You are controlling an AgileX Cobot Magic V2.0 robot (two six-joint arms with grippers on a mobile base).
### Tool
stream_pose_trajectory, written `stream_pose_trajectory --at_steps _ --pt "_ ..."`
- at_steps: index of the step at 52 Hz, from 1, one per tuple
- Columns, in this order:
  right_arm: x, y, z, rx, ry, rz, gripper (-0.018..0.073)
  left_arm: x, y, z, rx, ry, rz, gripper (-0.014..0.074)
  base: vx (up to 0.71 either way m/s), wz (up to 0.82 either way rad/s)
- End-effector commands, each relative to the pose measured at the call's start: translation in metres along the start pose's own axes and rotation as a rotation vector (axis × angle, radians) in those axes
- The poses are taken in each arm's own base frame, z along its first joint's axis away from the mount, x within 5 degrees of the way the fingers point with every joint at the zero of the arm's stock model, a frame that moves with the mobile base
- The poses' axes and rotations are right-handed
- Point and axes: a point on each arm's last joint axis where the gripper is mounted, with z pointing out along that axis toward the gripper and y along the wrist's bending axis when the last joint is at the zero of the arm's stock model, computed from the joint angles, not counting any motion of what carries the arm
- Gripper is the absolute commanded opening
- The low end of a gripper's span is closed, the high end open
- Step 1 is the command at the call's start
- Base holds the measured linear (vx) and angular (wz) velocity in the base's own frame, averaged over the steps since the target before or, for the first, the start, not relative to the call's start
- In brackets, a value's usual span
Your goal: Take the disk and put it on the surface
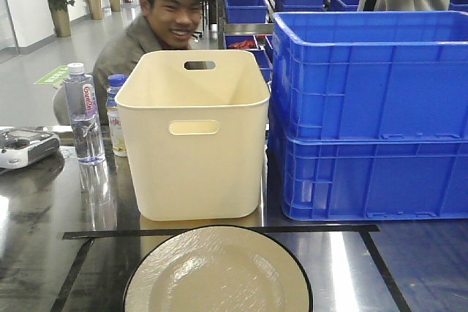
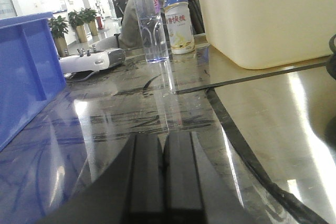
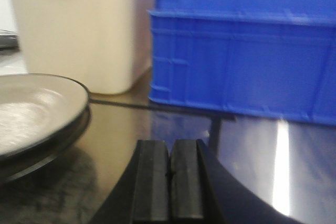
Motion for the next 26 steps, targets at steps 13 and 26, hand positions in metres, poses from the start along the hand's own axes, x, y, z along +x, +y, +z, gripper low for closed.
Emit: stream_pose_trajectory --at_steps 13,26 --pt "0.04 -0.019 -0.017 0.226 -0.036 -0.047 -0.0009 -0.004 0.0 -0.001 -0.007 -0.085 -0.02 -0.0006 0.0 0.0" --pt "0.049 -0.017 -0.036 0.262 -0.072 -0.076 -0.0009 -0.004 0.0 -0.001 -0.007 -0.085 -0.02 -0.0006 0.0 0.0"
